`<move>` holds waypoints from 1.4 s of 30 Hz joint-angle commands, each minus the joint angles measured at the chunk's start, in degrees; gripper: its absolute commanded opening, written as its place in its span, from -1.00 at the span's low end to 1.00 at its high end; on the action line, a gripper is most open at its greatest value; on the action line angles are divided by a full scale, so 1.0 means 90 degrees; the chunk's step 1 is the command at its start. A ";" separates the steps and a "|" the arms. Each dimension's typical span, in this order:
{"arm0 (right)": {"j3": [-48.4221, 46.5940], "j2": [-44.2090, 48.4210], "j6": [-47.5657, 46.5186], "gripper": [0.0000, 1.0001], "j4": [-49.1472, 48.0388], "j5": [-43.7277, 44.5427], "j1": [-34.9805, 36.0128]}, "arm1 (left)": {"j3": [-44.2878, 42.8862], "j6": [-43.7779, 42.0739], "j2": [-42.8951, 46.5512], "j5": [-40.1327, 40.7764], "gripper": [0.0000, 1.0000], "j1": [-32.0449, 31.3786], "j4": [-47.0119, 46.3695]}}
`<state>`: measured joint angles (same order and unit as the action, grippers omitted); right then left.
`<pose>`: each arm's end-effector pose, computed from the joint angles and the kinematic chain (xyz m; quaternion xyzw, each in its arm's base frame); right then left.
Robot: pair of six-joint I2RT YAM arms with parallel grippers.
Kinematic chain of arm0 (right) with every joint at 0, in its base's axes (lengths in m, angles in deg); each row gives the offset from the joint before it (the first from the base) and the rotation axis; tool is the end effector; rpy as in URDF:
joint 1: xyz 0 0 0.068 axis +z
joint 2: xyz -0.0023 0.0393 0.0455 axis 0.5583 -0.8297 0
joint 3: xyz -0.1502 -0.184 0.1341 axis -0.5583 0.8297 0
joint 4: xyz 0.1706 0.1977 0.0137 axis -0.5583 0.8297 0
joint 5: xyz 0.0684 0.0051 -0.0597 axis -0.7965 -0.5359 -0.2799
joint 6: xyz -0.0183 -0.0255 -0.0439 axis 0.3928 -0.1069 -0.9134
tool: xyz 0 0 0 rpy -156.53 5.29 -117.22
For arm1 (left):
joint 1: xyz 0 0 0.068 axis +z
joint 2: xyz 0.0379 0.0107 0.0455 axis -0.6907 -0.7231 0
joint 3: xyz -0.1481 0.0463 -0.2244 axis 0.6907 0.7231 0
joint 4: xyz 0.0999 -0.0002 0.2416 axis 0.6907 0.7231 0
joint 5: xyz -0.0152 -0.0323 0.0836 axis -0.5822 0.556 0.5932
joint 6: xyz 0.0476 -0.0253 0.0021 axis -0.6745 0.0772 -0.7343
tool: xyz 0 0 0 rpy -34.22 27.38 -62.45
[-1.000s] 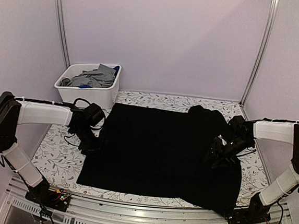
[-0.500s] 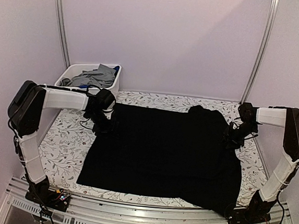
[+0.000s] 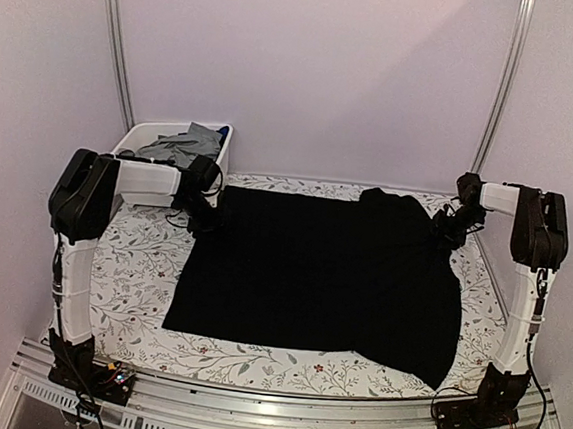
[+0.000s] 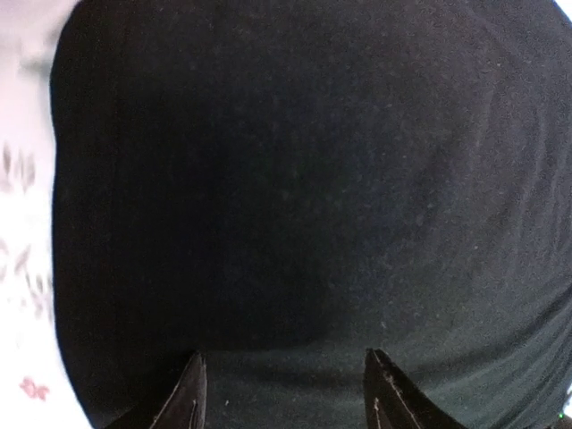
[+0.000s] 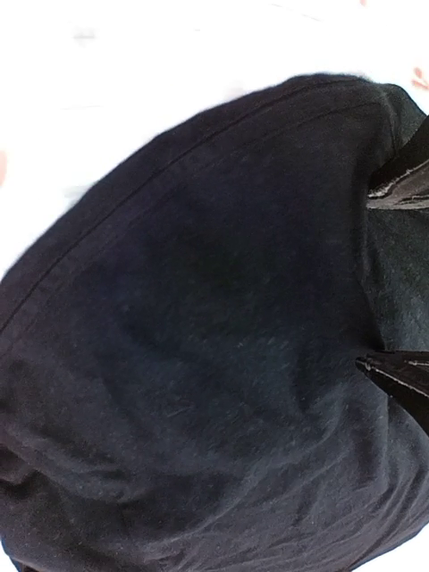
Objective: Fold and stack the mixed laundry pile
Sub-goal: Move the flattened T-shirt to the center of the board, then adjust the flattened T-shirt at the center of the board.
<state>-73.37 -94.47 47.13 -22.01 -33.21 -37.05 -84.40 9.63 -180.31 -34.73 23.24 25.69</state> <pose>0.4432 -0.0148 0.1482 0.1499 0.9687 0.1480 0.1311 0.4044 -0.1576 0.1392 -0.0459 0.9766 -0.1599 0.1367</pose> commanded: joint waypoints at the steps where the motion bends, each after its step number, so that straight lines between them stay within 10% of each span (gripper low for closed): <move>1: -0.1232 -0.0791 -0.0209 0.08 0.0164 0.0134 -0.0157 | -0.0611 -0.0291 -0.1035 0.0361 0.20 0.0237 0.0151; 8: -0.1983 -0.0474 -0.0324 0.18 0.0446 -0.0897 -0.0147 | -0.0960 -0.0481 -0.0572 -0.0391 0.41 0.0260 -0.0057; 26: 0.4880 0.5456 0.1456 0.21 0.1221 -0.1062 0.0392 | 0.3163 0.0546 0.3309 -0.0959 0.54 -0.0104 0.0168; 42: 0.5680 0.6137 0.3434 0.21 0.2070 0.0128 0.1469 | 0.3410 0.1240 0.3355 -0.0676 0.55 -0.0111 0.0557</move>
<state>-23.17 -37.45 71.54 -4.11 -34.21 -24.79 -52.57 20.03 -150.43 -41.29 22.65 29.71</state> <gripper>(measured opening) 0.598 0.775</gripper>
